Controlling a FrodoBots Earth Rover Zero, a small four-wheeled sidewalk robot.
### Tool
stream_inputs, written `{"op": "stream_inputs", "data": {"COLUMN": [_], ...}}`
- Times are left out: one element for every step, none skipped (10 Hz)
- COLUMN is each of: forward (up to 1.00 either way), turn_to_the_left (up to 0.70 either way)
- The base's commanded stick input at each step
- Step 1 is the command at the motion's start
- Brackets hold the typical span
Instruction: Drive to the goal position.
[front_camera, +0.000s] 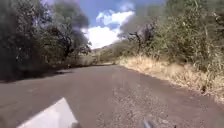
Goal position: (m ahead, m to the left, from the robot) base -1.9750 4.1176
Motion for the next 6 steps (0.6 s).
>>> {"op": "stream_inputs", "data": {"forward": [0.50,0.50,0.50,0.50,0.50,0.50], "turn_to_the_left": [-0.32,0.00,0.00,0.00,-0.05,-0.34]}}
